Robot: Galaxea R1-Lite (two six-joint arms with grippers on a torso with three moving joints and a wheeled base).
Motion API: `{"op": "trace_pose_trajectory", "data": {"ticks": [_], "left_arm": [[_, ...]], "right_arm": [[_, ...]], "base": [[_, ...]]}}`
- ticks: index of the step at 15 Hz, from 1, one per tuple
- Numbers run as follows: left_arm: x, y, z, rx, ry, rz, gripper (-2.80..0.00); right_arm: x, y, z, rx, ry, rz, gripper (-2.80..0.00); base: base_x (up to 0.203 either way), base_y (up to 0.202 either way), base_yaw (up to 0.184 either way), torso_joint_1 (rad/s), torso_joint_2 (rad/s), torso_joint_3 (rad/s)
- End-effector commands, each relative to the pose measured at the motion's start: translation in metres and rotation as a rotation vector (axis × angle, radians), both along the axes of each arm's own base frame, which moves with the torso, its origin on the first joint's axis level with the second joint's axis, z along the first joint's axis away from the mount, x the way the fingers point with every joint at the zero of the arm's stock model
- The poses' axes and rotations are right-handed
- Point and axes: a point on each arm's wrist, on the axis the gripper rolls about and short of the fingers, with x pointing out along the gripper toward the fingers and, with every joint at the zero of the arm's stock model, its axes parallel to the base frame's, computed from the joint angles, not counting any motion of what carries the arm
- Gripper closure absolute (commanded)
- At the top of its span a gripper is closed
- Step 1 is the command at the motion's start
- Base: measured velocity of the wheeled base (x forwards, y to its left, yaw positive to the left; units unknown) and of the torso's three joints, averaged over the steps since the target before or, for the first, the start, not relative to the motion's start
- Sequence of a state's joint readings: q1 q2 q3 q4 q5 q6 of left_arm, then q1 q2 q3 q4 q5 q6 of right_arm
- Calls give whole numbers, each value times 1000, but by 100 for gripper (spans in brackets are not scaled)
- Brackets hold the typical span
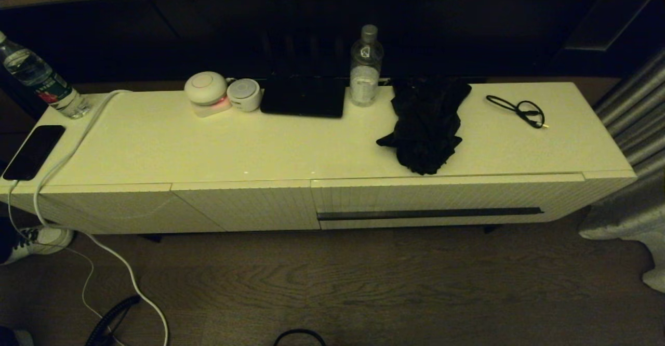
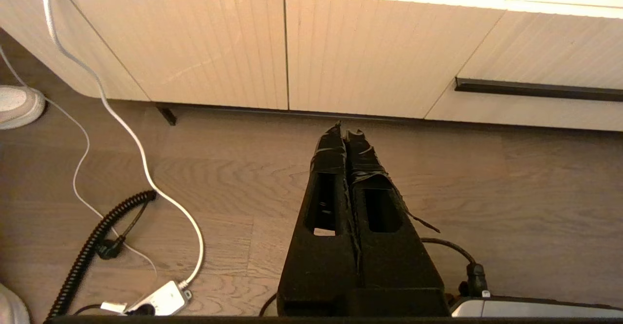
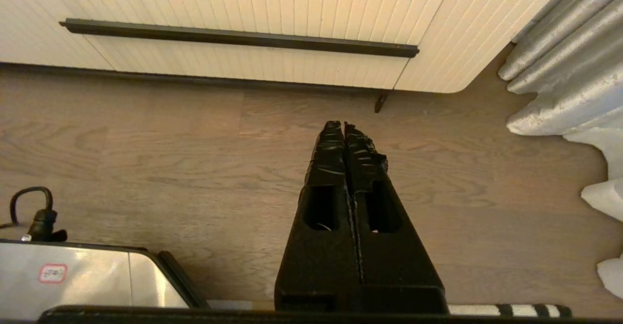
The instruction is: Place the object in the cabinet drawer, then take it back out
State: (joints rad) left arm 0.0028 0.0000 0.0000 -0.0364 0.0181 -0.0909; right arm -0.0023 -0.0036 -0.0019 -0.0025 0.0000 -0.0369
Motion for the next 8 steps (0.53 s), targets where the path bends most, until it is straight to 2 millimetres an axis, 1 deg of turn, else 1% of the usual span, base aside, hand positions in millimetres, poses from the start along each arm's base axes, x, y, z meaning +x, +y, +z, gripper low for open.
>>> {"op": "trace_pose_trajectory", "data": {"ticks": [1, 8], "left_arm": [[0, 0, 0, -1, -2, 1, 0], [0, 0, 0, -1, -2, 1, 0]], "right_arm": [[0, 0, 0, 3, 0, -1, 0], [0, 0, 0, 16, 2, 0, 0]], "base": [[0, 0, 0, 0, 0, 0], [0, 0, 0, 0, 0, 0]]}}
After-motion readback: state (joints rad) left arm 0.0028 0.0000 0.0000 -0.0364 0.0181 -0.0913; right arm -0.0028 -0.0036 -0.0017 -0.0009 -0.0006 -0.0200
